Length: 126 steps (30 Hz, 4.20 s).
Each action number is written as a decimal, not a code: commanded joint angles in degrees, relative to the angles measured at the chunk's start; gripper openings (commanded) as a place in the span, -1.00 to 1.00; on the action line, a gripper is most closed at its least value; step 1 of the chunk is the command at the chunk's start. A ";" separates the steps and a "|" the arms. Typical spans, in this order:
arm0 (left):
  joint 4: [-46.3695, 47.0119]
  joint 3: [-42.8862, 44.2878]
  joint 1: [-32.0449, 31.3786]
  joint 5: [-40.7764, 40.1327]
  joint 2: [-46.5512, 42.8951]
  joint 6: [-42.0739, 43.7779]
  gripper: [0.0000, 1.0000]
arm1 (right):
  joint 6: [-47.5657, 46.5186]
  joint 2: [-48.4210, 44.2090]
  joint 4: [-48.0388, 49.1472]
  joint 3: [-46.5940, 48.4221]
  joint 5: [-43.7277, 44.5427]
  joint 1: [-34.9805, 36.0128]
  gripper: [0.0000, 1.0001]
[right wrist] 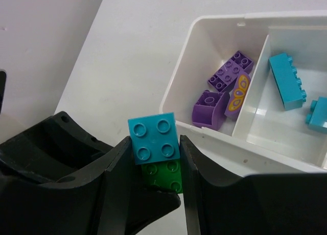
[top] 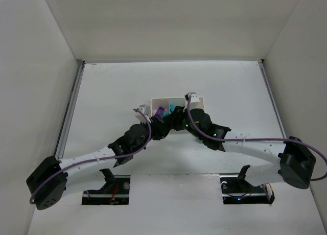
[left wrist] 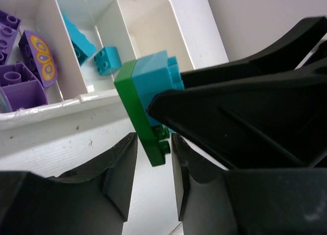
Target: Sort the legos into containers by color
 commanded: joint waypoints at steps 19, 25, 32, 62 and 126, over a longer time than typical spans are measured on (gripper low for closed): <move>6.02 -0.81 -3.04 -4.48 0.10 0.74 -0.79 | 0.70 -8.13 4.08 -2.32 -2.34 -4.37 -0.47; 2.77 -4.07 -1.46 -5.89 -5.60 -1.02 -0.79 | 0.61 -11.40 3.46 -6.89 -4.36 -9.73 -0.47; -1.53 -2.93 0.30 -5.80 -9.57 -0.31 -0.77 | 0.34 -9.55 3.46 -8.12 -2.26 -11.93 -0.46; -5.75 25.09 -1.72 -0.97 20.90 6.71 -0.74 | 1.21 -27.02 1.36 -22.61 11.19 -23.70 -0.46; -19.91 3.06 3.03 0.18 -7.37 0.65 -0.13 | -4.76 -8.14 -23.52 -9.88 13.39 -6.14 -0.01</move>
